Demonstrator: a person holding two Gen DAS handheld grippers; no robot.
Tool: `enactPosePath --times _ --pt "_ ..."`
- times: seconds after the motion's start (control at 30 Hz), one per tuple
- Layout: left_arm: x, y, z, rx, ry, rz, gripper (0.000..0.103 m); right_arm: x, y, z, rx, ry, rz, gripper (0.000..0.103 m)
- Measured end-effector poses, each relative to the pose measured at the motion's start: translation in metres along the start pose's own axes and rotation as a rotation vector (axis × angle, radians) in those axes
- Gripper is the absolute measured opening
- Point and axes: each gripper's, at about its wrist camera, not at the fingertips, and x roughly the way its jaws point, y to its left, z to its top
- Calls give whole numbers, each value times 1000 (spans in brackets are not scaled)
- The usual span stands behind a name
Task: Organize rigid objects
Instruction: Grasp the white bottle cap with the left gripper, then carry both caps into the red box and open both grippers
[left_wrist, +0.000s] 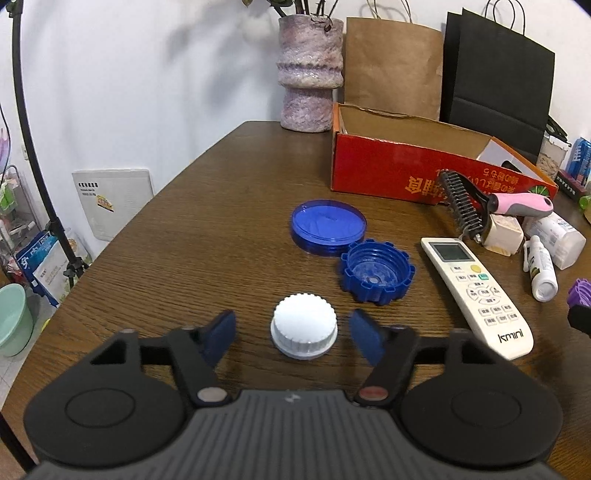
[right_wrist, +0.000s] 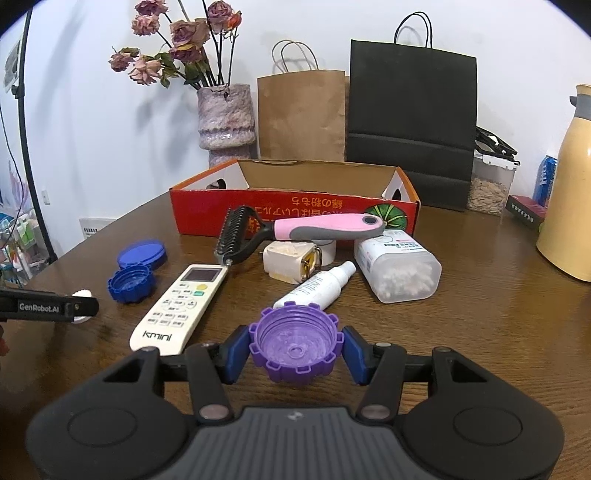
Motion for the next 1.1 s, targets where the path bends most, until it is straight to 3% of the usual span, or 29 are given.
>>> enactPosePath --times 0.03,0.07,0.47,1.1 --pt "1 -1 0 0 4 -7 46 0 0 0 -1 0 2 53" --pt "1 -1 0 2 2 -5 41 0 0 0 -1 0 3 53" --pt "-18 -8 10 12 -69 -16 41 -8 0 7 -6 -34 9 53" --pt "-44 -53 63 55 -210 -66 41 -16 -1 54 -25 -160 0 53"
